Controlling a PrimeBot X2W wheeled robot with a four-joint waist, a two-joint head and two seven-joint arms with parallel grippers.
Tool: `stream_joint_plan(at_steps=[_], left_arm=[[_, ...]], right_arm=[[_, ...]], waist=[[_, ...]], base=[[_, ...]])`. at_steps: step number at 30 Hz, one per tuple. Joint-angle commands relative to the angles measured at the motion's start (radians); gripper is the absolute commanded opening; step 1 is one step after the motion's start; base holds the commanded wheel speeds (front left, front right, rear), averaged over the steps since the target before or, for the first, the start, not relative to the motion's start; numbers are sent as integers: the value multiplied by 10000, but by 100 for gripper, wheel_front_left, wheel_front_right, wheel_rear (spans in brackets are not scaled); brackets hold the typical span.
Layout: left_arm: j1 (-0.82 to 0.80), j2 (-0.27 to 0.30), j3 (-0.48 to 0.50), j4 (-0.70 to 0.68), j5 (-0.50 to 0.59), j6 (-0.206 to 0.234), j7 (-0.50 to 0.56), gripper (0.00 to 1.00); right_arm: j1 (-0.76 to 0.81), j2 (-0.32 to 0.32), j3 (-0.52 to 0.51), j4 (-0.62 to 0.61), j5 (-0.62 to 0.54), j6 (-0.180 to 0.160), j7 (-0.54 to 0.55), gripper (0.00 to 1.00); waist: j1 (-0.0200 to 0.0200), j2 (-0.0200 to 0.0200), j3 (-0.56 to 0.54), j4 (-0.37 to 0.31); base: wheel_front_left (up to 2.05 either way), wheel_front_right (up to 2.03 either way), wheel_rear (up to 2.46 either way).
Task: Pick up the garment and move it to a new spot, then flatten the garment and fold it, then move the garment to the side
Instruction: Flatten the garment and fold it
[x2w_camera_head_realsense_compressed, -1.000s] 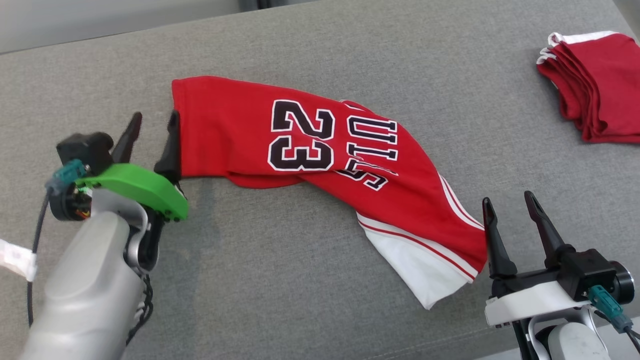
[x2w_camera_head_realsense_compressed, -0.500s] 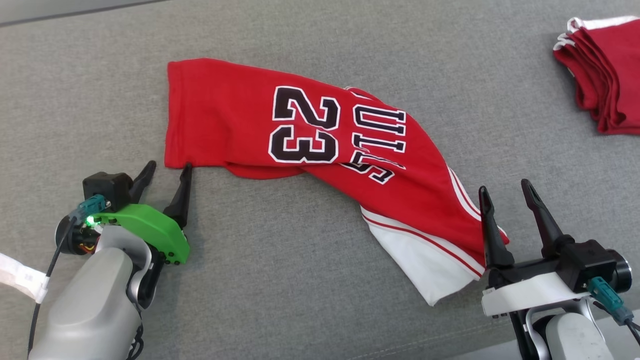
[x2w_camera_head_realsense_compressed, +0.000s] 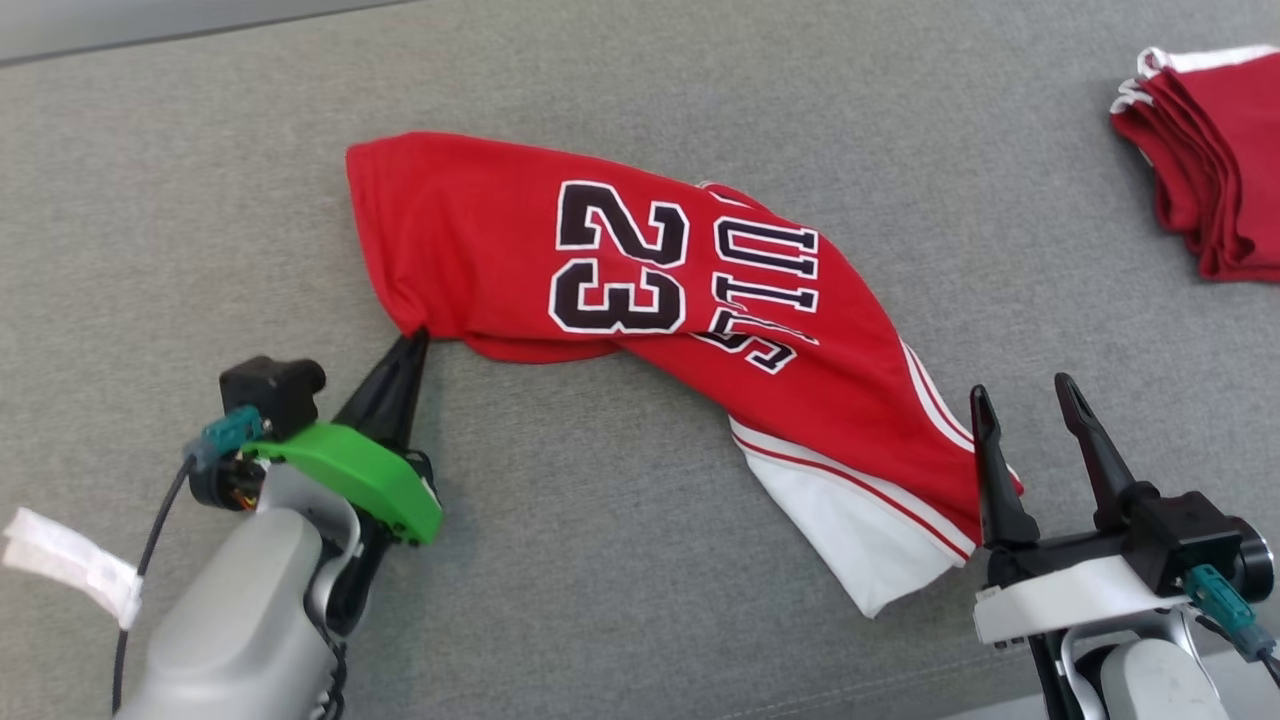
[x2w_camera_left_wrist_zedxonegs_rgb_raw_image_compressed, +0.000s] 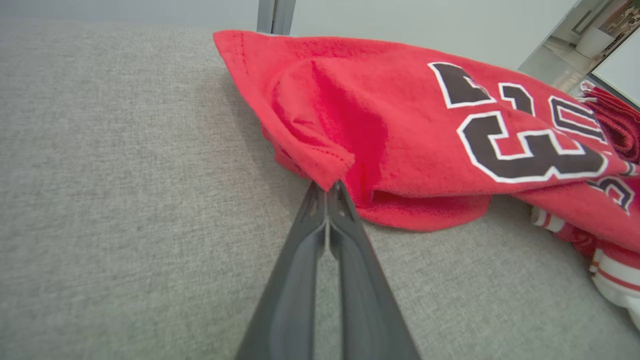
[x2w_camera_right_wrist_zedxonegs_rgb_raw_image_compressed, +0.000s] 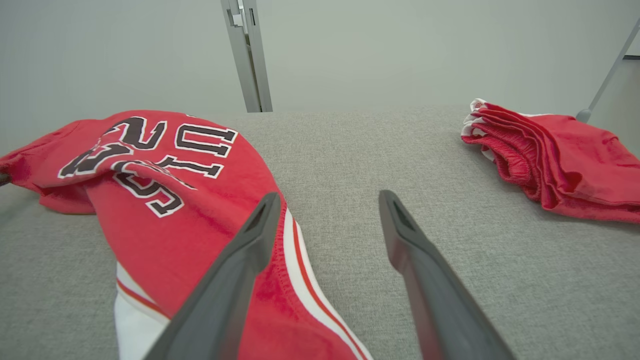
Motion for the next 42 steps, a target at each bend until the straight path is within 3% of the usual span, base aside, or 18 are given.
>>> stream_joint_plan(at_steps=[1,6,16,21,24,29,31,37,42], left_arm=[[467,87,93,-443,-27,-21,-59,0],[2241,251,315,-2822,-325,454,-80,0],[5757,1196,117,-7905,-597,2460,642,0],[6261,1610,-92,-9568,-682,2849,1322,0],[6090,1546,-234,-10269,-1040,2725,1765,0],[4952,1487,-152,-10184,-1285,2512,2515,0],[4399,1094,-40,-9840,-1820,2343,2791,0],[2157,388,334,-7739,-2645,1854,3689,0],[327,121,523,-5728,-2622,1622,4134,0]], right_arm=[[169,-20,-70,-4,-7,-16,-25,100],[470,-17,-242,-65,55,-16,-25,100],[776,-18,-341,-86,-112,-16,-25,100],[834,-18,-297,-68,-186,-16,-25,100],[719,-20,-251,-65,-199,-16,-25,100],[566,-23,-112,-48,-113,-16,-25,100],[536,-20,-77,-20,-85,-16,-25,100],[229,-25,190,53,-125,-17,-25,100],[-13,-18,347,74,-107,-16,-25,100]], waist=[[0,0,-349,358],[0,0,-720,869],[0,0,-1191,1744],[0,0,-1331,1953],[0,0,-1295,1933],[0,0,-1113,1719],[0,0,-1012,1568],[0,0,-640,806],[0,0,-360,-20]], base=[[0,0,0],[0,0,0],[0,0,0],[0,0,0],[0,0,0],[0,0,0],[0,0,0],[0,0,0],[0,0,0]])
